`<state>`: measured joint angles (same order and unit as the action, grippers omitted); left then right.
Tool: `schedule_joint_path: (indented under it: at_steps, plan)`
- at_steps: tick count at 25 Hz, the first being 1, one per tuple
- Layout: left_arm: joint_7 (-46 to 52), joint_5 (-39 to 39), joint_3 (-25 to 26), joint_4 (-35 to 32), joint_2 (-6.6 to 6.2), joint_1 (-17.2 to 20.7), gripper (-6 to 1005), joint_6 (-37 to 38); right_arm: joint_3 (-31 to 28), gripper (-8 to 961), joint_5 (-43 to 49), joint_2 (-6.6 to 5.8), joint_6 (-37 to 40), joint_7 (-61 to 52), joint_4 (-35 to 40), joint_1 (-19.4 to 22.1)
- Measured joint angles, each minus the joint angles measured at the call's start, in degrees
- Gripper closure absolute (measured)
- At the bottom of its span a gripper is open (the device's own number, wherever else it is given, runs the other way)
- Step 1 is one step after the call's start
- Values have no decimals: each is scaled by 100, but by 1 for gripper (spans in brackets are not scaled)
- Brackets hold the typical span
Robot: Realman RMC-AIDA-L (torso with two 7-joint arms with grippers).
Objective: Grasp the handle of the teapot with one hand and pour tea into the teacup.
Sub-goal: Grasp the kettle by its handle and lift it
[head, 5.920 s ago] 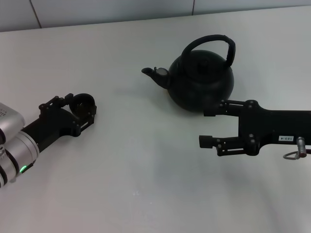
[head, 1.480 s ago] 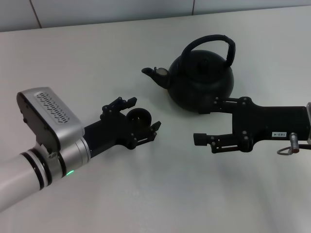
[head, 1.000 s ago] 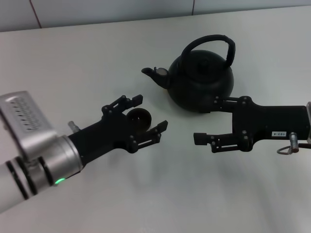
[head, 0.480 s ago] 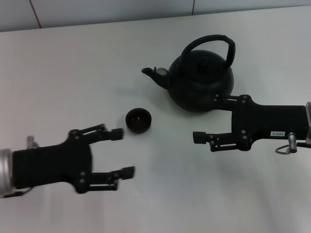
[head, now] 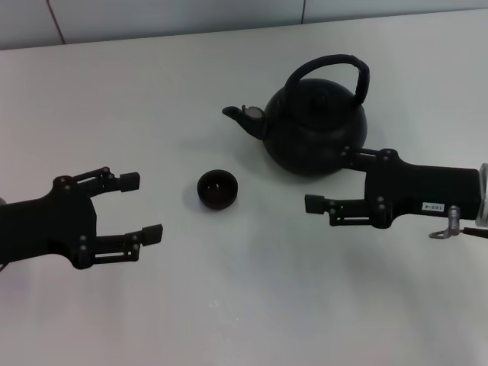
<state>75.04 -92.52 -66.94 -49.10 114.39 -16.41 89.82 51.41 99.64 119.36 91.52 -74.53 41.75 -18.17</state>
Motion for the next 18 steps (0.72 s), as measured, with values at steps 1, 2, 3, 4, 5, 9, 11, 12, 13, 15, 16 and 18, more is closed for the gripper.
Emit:
schedule_joint_path:
  at_steps: [1, 2, 3, 4, 5, 9, 11, 12, 13, 15, 16, 18]
  plan:
    - [0, -41, 4, -8, 1, -8, 133, 0, -41, 120, -117, -5, -50, 0, -21, 75]
    - [0, -41, 4, -8, 1, -8, 133, 0, -41, 120, -117, -5, -50, 0, -21, 75]
    - [-1, -82, 4, -20, 7, -19, 133, 1, -100, 120, -149, -6, -92, 1, -15, 123]
    - [-2, -198, 9, -84, 33, -28, 133, 3, -207, 120, -164, -6, -174, 1, -3, 168]
    - [-2, -208, 9, -106, 41, -29, 133, 2, -326, 120, -170, -4, -240, 2, 1, 206]
    - [5, -252, 10, -211, 77, -32, 133, 9, -864, 120, -173, 9, -420, 20, -78, 304]
    - [30, -253, -18, -218, 78, -57, 133, 18, -1088, 120, -236, 17, -709, 30, -311, 302]
    - [30, -253, -18, -218, 78, -57, 133, 18, -1088, 120, -236, 17, -709, 30, -311, 302]
    - [37, -254, -19, -219, 78, -64, 133, 23, -1141, 120, -285, 17, -900, 38, -444, 284]
    - [44, -258, -6, -220, 78, -64, 133, 28, -1155, 120, -322, 17, -1020, 43, -514, 266]
    - [50, -261, 2, -221, 77, -65, 133, 30, -1167, 120, -395, 17, -1201, 48, -609, 243]
    - [54, -264, 2, -221, 77, -64, 133, 31, -1160, 120, -495, 19, -1356, 52, -667, 227]
